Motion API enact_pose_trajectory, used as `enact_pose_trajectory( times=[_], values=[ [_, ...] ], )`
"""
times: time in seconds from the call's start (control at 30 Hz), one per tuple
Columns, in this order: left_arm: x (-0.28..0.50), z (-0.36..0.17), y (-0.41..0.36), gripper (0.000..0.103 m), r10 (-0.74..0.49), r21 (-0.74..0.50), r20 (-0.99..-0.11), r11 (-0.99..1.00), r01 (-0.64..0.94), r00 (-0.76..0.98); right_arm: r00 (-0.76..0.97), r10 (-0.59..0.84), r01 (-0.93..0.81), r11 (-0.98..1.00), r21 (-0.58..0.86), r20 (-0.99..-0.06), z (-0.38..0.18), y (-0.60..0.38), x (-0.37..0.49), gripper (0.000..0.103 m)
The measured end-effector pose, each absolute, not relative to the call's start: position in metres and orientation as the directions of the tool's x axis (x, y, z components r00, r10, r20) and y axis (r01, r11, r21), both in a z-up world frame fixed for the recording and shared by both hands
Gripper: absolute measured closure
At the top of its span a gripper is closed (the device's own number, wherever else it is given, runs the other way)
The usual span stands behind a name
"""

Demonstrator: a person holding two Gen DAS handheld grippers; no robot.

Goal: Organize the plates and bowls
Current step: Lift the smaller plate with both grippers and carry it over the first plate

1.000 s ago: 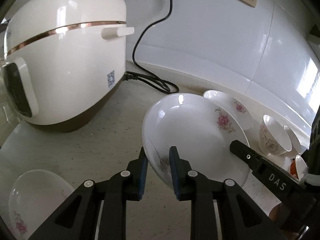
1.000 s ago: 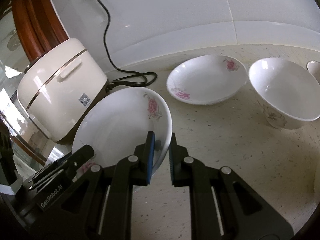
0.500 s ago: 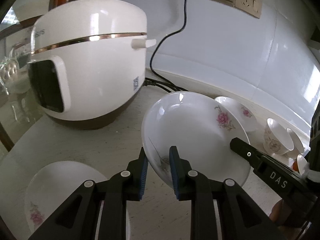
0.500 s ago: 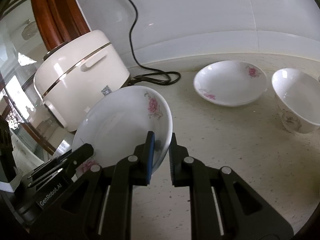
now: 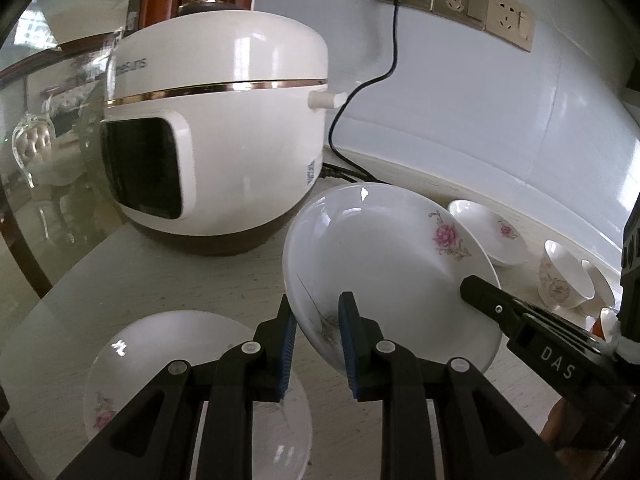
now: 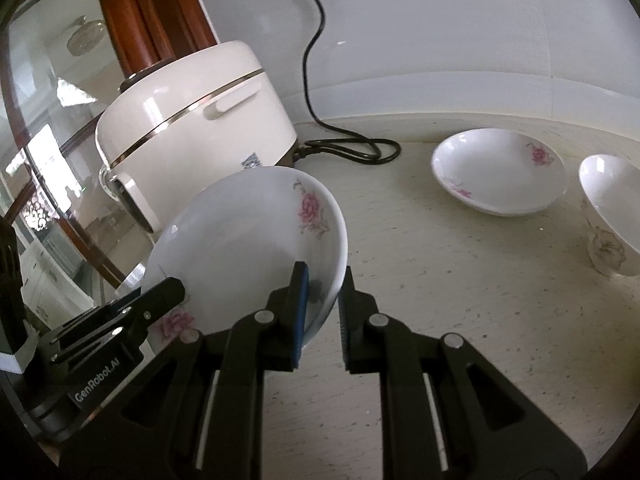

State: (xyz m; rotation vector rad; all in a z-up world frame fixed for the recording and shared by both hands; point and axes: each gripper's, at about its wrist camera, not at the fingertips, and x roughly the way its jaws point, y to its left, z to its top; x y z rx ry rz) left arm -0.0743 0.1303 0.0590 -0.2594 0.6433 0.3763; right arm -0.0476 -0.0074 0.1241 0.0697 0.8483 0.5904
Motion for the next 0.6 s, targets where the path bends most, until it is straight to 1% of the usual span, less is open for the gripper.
enact_pose_trajectory(
  times=[0.6],
  values=[
    [-0.115, 0.055, 0.153, 0.081, 0.334, -0.09, -0.628, 0.866, -0.492, 0.703, 0.432, 0.564, -0.577, 0.773, 0.265, -0.704, 0.118, 0.031, -0.075, 0.085]
  ],
)
